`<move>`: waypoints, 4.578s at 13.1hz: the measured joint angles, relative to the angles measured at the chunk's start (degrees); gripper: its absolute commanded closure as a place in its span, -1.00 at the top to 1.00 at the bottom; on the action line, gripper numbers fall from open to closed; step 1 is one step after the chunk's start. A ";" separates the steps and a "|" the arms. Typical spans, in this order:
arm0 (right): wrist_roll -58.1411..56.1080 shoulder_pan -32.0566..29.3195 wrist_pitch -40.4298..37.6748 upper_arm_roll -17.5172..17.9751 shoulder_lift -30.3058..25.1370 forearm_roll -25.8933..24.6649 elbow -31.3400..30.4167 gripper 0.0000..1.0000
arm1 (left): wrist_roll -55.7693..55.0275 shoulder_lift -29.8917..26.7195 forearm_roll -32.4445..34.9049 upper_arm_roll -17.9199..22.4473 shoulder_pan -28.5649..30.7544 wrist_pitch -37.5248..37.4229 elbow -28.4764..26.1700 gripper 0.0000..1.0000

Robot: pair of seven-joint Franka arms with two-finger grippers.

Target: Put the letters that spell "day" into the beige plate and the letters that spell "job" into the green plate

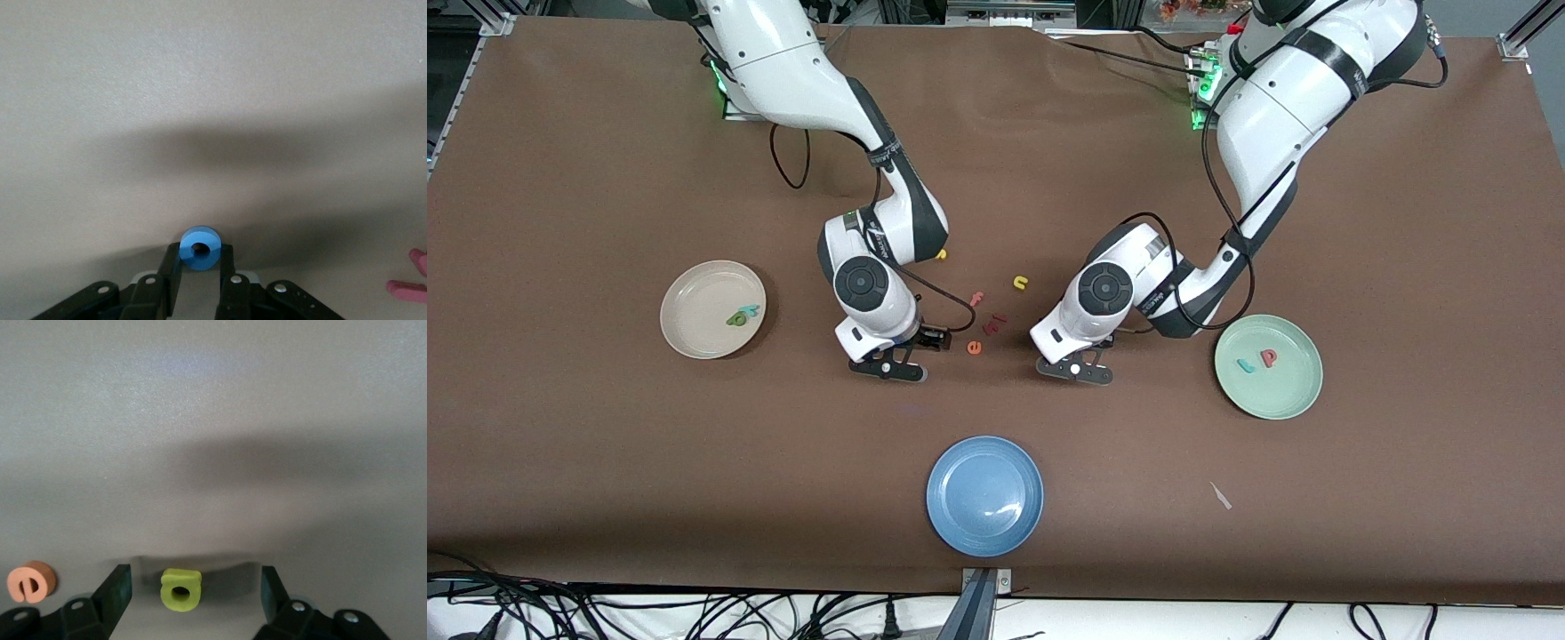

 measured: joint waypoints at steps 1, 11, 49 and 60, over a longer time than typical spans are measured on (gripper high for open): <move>0.00 0.00 0.00 0.00 0.15 0.00 0.06 0.02 | 0.00 -0.10 0.01 0.12 0.30 -0.08 0.28 -0.99; 1.40 0.78 -0.04 0.35 0.25 0.00 0.42 -0.46 | 24.44 -11.45 0.19 0.24 17.09 -23.91 1.90 -0.96; -45.28 0.79 -27.35 -24.91 -12.91 -2.78 -4.87 1.00 | 27.75 -49.39 -22.03 26.85 5.22 -34.05 -5.52 1.00; -42.56 -33.32 -38.94 10.08 -36.42 -21.57 -2.79 1.00 | 27.45 -51.24 -22.08 27.47 4.93 -35.48 -8.24 1.00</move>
